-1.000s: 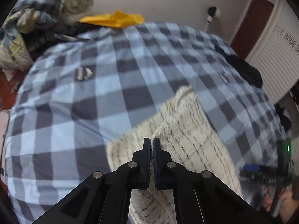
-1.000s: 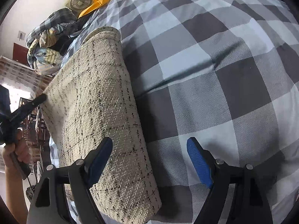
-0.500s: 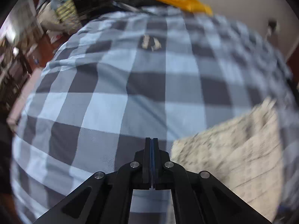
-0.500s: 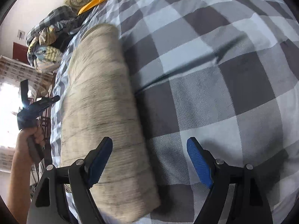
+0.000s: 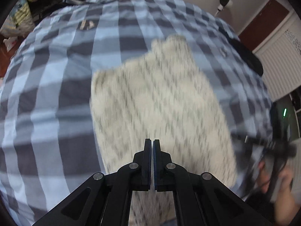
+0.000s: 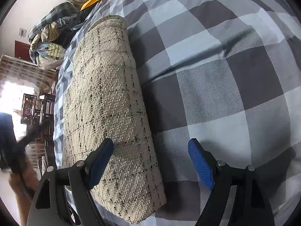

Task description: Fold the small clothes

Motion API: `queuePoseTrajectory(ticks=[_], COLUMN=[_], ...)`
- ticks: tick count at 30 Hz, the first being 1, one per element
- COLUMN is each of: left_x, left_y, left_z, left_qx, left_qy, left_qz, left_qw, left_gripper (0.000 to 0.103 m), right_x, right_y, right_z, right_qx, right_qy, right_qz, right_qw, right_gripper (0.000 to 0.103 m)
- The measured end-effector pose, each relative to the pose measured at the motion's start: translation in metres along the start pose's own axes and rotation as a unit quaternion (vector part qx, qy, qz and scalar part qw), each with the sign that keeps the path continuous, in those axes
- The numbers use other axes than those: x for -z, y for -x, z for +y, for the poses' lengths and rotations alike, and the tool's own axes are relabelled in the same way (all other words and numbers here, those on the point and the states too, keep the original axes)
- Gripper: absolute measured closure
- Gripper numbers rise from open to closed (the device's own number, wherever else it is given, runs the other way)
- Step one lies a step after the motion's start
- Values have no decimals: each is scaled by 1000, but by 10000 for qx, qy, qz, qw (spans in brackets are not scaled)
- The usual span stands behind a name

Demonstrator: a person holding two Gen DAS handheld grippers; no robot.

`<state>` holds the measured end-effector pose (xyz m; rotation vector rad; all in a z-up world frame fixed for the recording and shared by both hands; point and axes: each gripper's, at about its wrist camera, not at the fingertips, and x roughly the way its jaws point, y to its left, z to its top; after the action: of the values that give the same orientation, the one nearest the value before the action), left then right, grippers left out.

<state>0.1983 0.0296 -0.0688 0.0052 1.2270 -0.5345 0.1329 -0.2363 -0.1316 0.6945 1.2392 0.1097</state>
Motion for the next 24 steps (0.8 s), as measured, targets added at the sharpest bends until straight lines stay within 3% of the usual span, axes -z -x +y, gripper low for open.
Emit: queuePoseTrajectory(ticks=[2, 4, 7, 10, 14, 17, 19, 20, 21, 24], left_x=[16, 29, 46, 58, 66, 71, 76, 78, 80, 80], left_y=[-3, 4, 20, 30, 36, 38, 39, 40, 42, 51], left_z=[13, 29, 45, 47, 36, 29, 18, 8, 3, -5], left_qx=[176, 456, 549, 527, 375, -4, -646, -1152, -1402, -1700], left_qy=[354, 829, 1296, 1374, 1166, 999, 635, 290, 120, -84], left_qz=[97, -19, -202, -334, -175, -193, -303, -424, -550, -832], left_qw=[9992, 9955, 9898, 9885, 9923, 9948, 9954, 9920, 9885, 9819], left_gripper=[103, 103, 103, 103, 102, 102, 102, 102, 102, 102], right_x=[1, 0, -1, -1, -1, -1, -1, -1, -1, 0], right_y=[0, 0, -2, -3, -4, -4, -4, -4, -4, -3], right_z=[1, 0, 0, 1, 2, 3, 2, 2, 2, 3], right_qx=[12, 11, 11, 16, 25, 31, 28, 28, 30, 49], right_qy=[30, 36, 36, 44, 51, 54, 52, 53, 58, 79], right_qz=[-10, -4, 4, 15, 20, 14, 20, 21, 21, 13], right_qw=[10000, 10000, 10000, 10000, 10000, 10000, 10000, 10000, 10000, 10000], right_gripper=[23, 24, 23, 23, 24, 24, 24, 23, 24, 24])
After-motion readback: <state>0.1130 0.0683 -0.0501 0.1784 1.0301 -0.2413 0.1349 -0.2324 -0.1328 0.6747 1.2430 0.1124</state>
